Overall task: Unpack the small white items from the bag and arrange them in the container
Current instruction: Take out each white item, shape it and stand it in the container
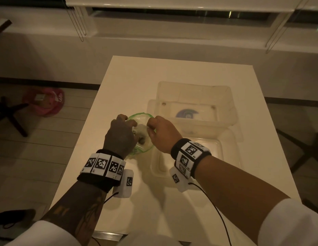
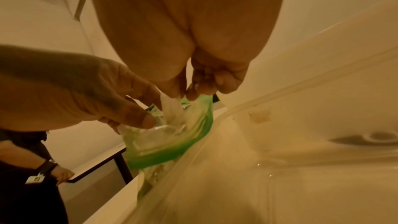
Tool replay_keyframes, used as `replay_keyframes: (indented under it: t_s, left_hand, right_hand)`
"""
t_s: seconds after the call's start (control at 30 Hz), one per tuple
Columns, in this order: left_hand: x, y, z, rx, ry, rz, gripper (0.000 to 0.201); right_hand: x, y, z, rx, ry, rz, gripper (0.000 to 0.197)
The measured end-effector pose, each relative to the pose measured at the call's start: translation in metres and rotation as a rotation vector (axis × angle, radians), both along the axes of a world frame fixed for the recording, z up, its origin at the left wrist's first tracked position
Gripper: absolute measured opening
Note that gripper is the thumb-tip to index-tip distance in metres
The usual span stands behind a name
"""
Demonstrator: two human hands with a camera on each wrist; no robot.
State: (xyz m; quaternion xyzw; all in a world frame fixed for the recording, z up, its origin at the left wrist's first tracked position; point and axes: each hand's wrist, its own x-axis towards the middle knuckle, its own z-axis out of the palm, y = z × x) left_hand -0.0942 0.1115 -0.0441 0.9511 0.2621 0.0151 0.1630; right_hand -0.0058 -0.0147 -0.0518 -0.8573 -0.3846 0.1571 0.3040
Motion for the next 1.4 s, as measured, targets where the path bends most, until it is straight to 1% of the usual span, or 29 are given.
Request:
replay_keyframes:
  t_s: [0.13, 0.2, 0.3, 0.4, 0.5, 0.6, 0.67, 0.8, 0.87, 0.97, 1.03, 1.1, 1.17, 1.23, 1.3, 1.4]
  left_hand:
    - [0.004, -0.006, 0.006, 0.071, -0.023, -0.004, 0.051]
    - [0.008, -0.010, 0.011, 0.071, -0.082, -0.031, 0.053]
    - [0.015, -0.019, 0.019, -0.056, -0.213, -0.123, 0.044]
    - [0.023, -0.031, 0.027, -0.163, -0.266, -0.200, 0.032]
    - [0.029, -0.039, 0.032, -0.283, -0.281, -0.212, 0.017]
    - [0.033, -0.048, 0.034, -0.343, -0.266, -0.259, 0.010]
    - [0.035, -0.054, 0.033, -0.430, -0.268, -0.273, 0.009]
    - [0.040, -0.064, 0.035, -0.635, -0.284, -0.205, 0.006]
    - [0.041, -0.069, 0.037, -0.739, -0.299, -0.169, 0.007]
    - [0.042, -0.075, 0.041, -0.867, -0.311, -0.119, 0.009]
    - [0.043, -0.079, 0.042, -0.878, -0.291, -0.117, 0.010]
    - [0.045, -0.083, 0.042, -0.833, -0.276, -0.106, 0.018]
    - [0.046, -0.088, 0.038, -0.764, -0.294, -0.047, 0.028]
    - [0.046, -0.093, 0.033, -0.734, -0.343, 0.018, 0.026]
    - [0.048, -0.100, 0.031, -0.756, -0.323, 0.020, 0.024]
    - [0.050, -0.112, 0.032, -0.881, -0.271, -0.006, 0.026]
  right_hand:
    - [0.007, -0.014, 0.006, 0.061, 0.077, -0.036, 0.014]
    - [0.011, -0.022, 0.009, 0.067, 0.096, -0.044, 0.013]
    - [0.018, -0.035, 0.015, 0.073, 0.108, -0.022, 0.009]
    - [0.025, -0.048, 0.022, 0.049, 0.118, 0.009, 0.006]
    - [0.029, -0.063, 0.030, 0.037, 0.099, 0.003, 0.006]
    - [0.033, -0.076, 0.036, 0.064, 0.079, -0.019, 0.008]
    - [0.034, -0.084, 0.038, 0.088, 0.077, -0.046, 0.008]
    - [0.038, -0.101, 0.037, 0.165, 0.149, -0.107, 0.005]
    - [0.039, -0.109, 0.037, 0.173, 0.168, -0.125, 0.004]
    - [0.037, -0.119, 0.039, 0.174, 0.179, -0.143, 0.010]
    - [0.036, -0.123, 0.039, 0.178, 0.194, -0.164, 0.010]
    - [0.035, -0.125, 0.039, 0.181, 0.190, -0.193, 0.005]
    - [0.034, -0.126, 0.037, 0.188, 0.143, -0.239, 0.004]
    - [0.032, -0.127, 0.036, 0.195, 0.078, -0.277, 0.006]
    - [0.030, -0.127, 0.035, 0.191, 0.020, -0.292, 0.009]
    - [0.027, -0.129, 0.032, 0.179, -0.031, -0.285, 0.009]
